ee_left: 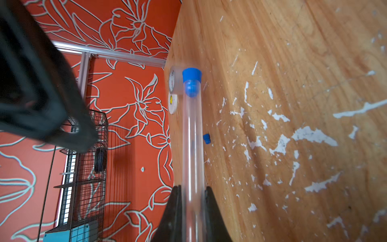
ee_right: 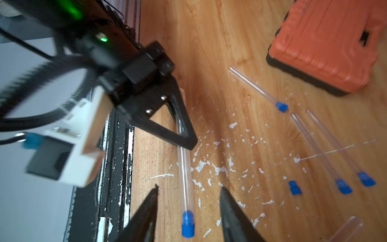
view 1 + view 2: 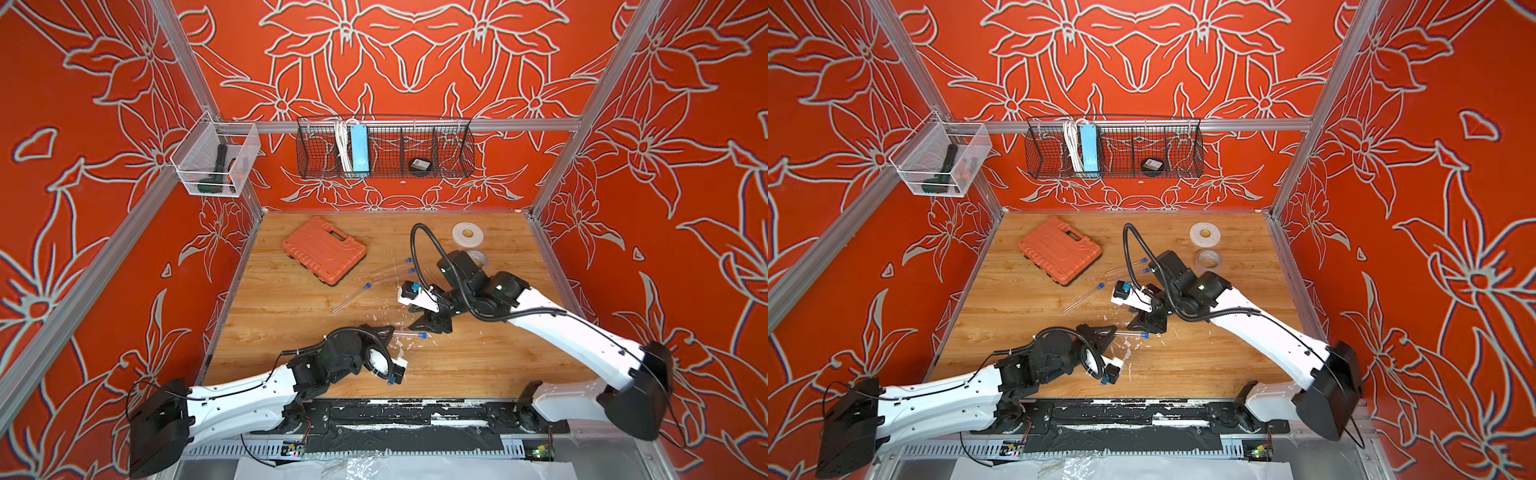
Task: Insert stoppers into test tubes
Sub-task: Insert the stopper into the test tube, then place the test tube at the center of the board.
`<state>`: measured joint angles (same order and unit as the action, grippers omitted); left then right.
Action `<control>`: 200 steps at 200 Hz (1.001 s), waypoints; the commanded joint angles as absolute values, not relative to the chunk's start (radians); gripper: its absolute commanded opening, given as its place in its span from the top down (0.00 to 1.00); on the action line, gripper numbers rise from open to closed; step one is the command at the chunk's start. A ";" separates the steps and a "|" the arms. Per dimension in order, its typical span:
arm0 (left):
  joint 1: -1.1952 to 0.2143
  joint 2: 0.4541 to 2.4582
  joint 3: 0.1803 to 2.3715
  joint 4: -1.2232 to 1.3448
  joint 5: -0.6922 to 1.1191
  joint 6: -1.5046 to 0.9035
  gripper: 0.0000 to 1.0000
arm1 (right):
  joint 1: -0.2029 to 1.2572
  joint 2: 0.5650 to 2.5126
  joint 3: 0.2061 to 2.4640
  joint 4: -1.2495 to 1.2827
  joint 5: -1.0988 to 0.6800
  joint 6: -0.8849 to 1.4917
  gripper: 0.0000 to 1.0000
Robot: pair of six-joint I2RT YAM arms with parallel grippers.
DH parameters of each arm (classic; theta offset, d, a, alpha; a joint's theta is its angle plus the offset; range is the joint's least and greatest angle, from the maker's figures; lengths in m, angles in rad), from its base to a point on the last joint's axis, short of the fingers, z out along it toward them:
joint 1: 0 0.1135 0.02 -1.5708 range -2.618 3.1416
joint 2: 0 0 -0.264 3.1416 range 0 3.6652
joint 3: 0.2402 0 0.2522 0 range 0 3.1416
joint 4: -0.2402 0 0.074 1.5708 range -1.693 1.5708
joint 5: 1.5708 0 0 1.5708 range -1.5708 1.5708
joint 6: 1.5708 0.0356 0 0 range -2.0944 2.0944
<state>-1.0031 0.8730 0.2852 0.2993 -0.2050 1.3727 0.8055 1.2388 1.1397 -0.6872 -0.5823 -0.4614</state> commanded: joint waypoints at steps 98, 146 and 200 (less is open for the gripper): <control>-0.677 1.137 0.619 -0.173 0.222 0.901 1.00 | 0.516 0.989 0.838 -0.403 -0.320 -0.026 0.47; -0.564 1.255 0.688 -0.237 0.333 0.836 1.00 | 0.506 0.938 0.801 -0.406 -0.338 -0.039 0.48; -0.466 1.347 0.665 -0.152 0.318 0.768 1.00 | 0.505 0.871 0.770 -0.407 -0.360 -0.042 0.47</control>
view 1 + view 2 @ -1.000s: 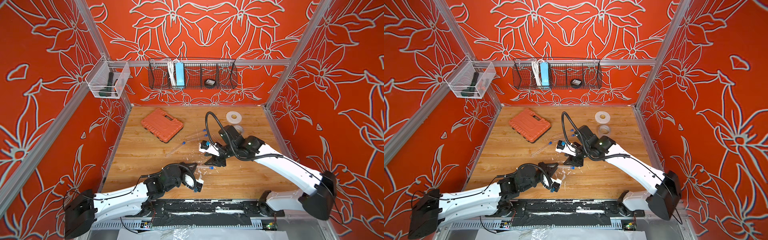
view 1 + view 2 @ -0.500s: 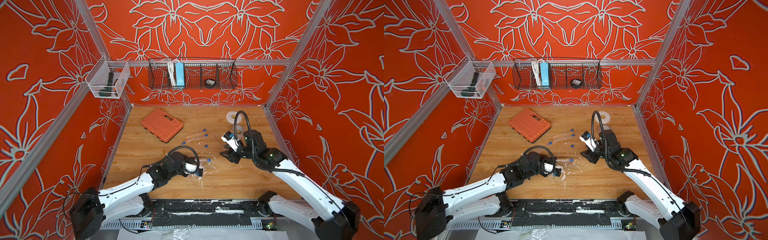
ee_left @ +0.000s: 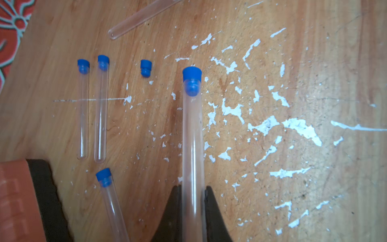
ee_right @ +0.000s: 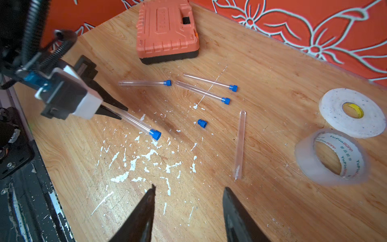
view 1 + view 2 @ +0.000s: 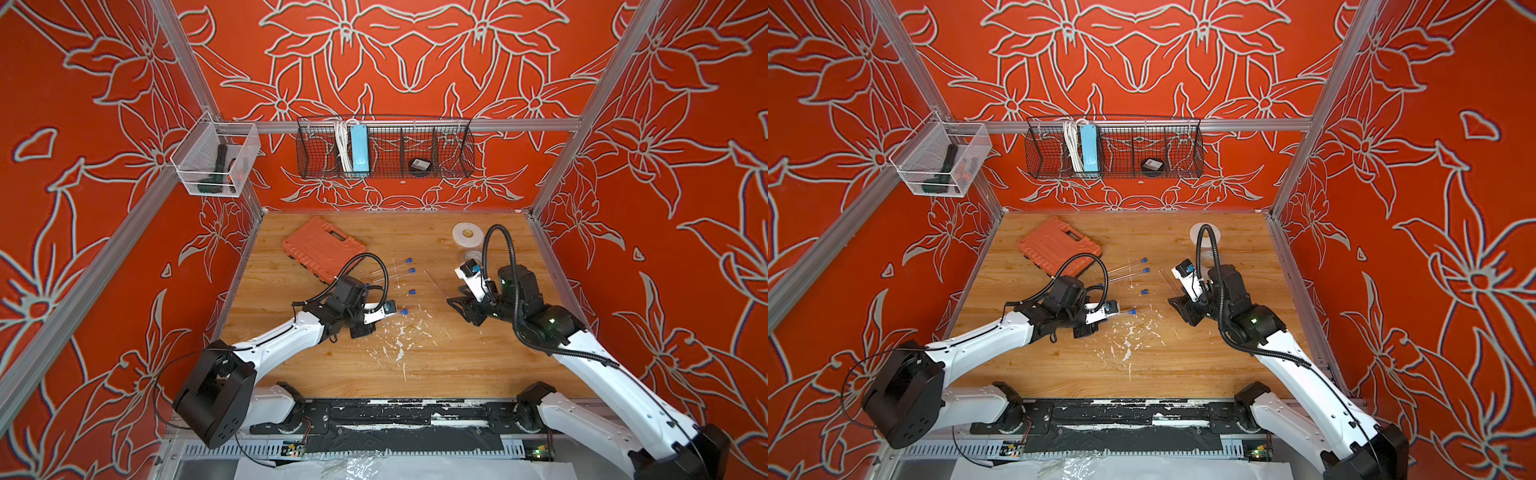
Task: Insert stoppers into test tubes
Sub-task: Place the test tube at the center of the board.
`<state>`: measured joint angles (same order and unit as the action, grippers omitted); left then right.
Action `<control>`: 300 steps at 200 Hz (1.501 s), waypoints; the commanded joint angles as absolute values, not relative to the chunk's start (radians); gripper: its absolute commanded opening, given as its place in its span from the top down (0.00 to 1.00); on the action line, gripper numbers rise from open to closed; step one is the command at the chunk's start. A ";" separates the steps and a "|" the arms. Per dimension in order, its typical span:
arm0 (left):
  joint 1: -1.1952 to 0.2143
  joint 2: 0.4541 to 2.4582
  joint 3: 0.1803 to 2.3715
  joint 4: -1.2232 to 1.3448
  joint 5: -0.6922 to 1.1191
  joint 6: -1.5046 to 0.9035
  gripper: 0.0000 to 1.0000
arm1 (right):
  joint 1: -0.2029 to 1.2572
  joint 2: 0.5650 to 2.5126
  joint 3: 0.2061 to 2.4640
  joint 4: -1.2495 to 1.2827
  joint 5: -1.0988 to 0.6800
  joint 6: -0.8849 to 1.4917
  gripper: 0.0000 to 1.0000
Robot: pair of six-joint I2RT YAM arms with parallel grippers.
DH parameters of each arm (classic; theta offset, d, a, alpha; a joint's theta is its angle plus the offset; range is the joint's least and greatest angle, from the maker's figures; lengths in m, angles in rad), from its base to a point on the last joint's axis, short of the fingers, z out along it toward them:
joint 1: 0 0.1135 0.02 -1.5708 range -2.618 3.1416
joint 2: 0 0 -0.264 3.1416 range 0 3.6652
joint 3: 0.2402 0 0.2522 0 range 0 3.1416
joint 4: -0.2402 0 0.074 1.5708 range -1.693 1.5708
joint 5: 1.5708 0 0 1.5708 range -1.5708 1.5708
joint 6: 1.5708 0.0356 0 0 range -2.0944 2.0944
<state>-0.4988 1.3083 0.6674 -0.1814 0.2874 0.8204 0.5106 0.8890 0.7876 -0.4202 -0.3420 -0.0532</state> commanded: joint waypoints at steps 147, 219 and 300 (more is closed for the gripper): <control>-0.402 1.539 0.692 -0.046 0.243 0.719 1.00 | 0.506 0.870 0.759 -0.407 -0.386 -0.048 0.48; -0.397 1.579 0.704 -0.063 0.233 0.718 0.87 | 0.506 0.885 0.770 -0.428 -0.377 -0.059 0.48; -0.388 1.576 0.704 -0.058 0.243 0.714 0.78 | 0.506 0.891 0.777 -0.457 -0.328 -0.060 0.48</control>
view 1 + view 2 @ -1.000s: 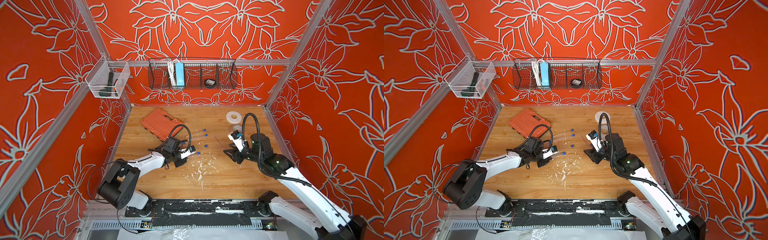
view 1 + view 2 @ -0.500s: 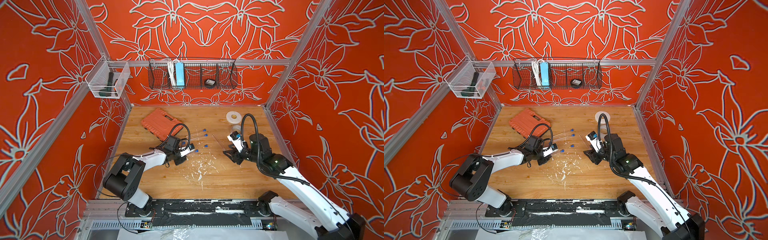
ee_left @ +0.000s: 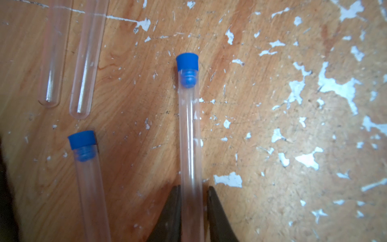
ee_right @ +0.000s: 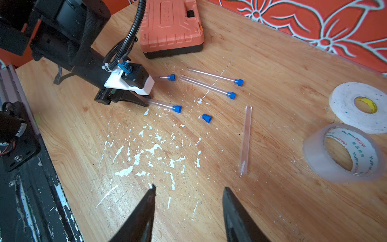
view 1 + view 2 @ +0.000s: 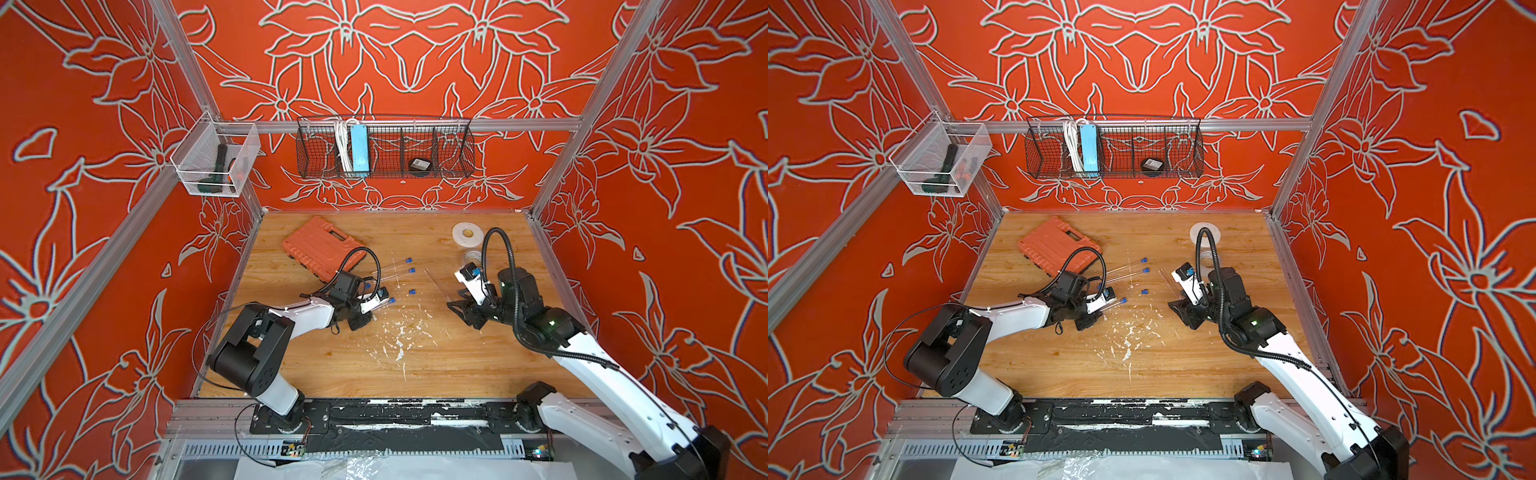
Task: Insert stoppers into test tubes
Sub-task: Place the test tube at the center of the board.
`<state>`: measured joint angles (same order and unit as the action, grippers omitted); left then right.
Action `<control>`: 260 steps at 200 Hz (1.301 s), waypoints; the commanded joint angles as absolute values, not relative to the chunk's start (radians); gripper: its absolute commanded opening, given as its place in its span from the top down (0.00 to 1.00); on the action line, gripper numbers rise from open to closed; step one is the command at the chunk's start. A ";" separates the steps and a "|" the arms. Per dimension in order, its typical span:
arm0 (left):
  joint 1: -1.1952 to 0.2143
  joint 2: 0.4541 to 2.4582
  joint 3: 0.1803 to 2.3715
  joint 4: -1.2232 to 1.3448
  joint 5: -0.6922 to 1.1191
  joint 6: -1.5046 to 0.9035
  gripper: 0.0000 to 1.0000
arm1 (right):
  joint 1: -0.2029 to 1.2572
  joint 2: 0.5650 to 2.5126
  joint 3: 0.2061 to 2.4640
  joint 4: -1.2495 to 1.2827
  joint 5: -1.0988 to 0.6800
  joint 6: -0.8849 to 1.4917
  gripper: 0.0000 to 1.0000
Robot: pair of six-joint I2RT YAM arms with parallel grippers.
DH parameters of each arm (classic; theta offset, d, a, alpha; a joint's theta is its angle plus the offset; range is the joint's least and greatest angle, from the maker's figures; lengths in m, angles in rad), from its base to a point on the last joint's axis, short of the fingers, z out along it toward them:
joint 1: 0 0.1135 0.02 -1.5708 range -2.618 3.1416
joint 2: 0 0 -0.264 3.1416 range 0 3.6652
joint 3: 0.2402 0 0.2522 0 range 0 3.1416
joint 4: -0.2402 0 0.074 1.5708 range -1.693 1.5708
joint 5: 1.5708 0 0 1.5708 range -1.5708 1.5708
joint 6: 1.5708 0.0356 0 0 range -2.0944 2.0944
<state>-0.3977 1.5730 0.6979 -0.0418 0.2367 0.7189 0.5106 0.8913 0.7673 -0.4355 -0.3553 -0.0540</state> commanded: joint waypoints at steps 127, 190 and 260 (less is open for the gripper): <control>-0.374 1.040 0.459 0.497 0.191 0.488 0.73 | 0.504 1.365 1.009 -0.479 -0.050 -0.141 0.51; -0.375 0.927 0.474 0.507 0.015 0.417 0.71 | 0.483 1.726 1.261 -0.601 -0.092 -0.202 0.51; -0.374 0.899 0.479 0.513 -0.007 0.397 0.70 | 0.447 1.924 1.403 -0.676 -0.085 -0.206 0.54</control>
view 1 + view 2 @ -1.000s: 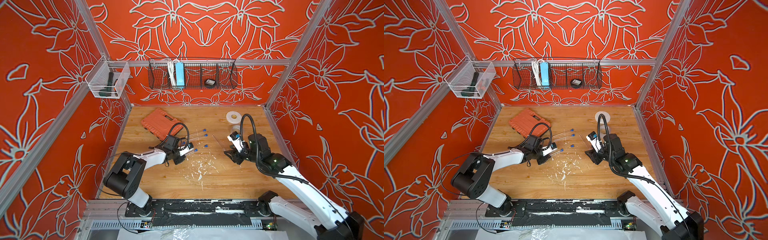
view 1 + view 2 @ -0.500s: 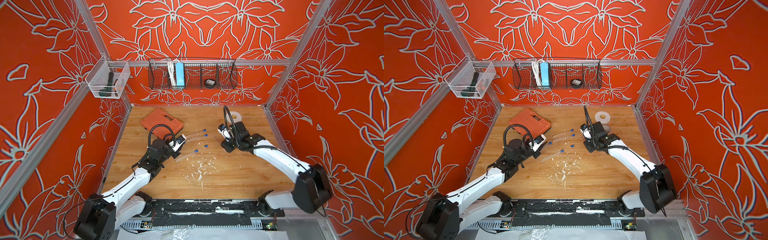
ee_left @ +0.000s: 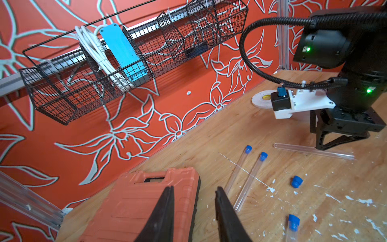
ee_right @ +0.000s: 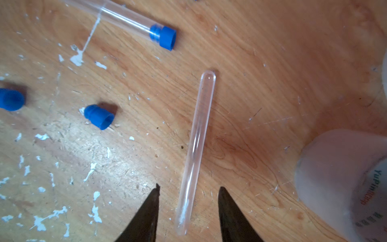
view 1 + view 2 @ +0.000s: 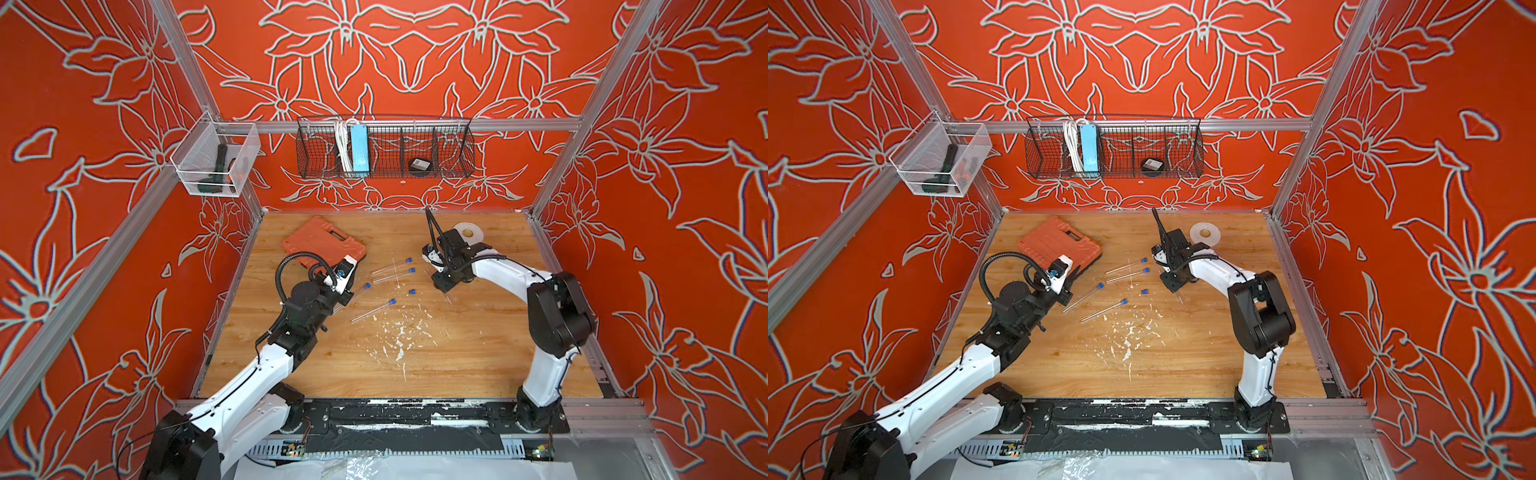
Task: Insert stoppers into test tubes
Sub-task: Place the test tube at the center of the board, then pick up the test tube at the center of the board.
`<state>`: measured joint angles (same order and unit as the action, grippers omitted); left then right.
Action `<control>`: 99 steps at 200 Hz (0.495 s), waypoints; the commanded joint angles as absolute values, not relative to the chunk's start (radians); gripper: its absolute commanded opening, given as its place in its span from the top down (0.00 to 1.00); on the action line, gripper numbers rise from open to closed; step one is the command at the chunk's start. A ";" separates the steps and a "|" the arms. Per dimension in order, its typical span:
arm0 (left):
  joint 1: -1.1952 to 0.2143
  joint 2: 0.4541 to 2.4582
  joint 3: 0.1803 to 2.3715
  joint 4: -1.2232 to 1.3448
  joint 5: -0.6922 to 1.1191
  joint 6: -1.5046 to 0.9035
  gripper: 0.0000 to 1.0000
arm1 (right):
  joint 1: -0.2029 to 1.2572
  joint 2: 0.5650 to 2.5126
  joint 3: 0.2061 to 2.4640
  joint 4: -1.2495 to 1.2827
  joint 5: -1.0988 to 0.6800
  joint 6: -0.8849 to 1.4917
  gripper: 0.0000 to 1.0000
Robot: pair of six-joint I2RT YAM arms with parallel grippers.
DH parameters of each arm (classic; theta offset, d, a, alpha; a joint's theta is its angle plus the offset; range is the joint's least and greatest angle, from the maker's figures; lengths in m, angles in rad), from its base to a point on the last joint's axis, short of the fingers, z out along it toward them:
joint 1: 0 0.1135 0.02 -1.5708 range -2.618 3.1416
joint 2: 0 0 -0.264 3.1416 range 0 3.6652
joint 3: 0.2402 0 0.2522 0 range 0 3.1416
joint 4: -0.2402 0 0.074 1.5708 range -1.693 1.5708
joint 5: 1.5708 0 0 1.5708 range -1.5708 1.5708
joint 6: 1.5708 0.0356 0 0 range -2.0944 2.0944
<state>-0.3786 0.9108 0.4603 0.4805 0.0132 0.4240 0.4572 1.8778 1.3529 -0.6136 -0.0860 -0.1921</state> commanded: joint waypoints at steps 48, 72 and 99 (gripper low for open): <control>-0.374 0.890 0.467 0.523 -0.035 0.426 0.70 | 0.437 1.993 1.451 -0.726 -0.079 -0.192 0.59; -0.374 0.881 0.459 0.532 -0.035 0.427 0.71 | 0.437 2.020 1.462 -0.741 -0.080 -0.192 0.64; -0.375 0.876 0.456 0.532 -0.037 0.430 0.71 | 0.436 2.033 1.460 -0.739 -0.081 -0.186 0.69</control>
<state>-0.3786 0.8932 0.4599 0.4915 -0.0261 0.4274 0.4431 2.0155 1.4406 -0.7055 -0.0868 -0.1883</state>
